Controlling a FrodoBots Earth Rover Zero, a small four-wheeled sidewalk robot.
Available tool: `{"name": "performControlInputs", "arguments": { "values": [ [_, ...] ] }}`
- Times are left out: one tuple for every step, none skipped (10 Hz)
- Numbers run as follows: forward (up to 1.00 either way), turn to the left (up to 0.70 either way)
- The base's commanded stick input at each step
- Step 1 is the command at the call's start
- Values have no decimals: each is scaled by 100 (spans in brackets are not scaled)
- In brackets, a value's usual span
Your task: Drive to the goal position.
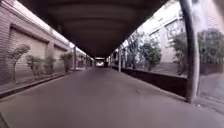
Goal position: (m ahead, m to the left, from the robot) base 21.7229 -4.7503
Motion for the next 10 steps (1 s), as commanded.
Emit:
{"name": "performControlInputs", "arguments": {
  "values": [
    [70, 0],
    [70, 0],
    [70, 0],
    [70, 0],
    [70, 0],
    [70, 0],
    [70, 0],
    [70, 0],
    [70, 0],
    [70, 0]
  ]
}}
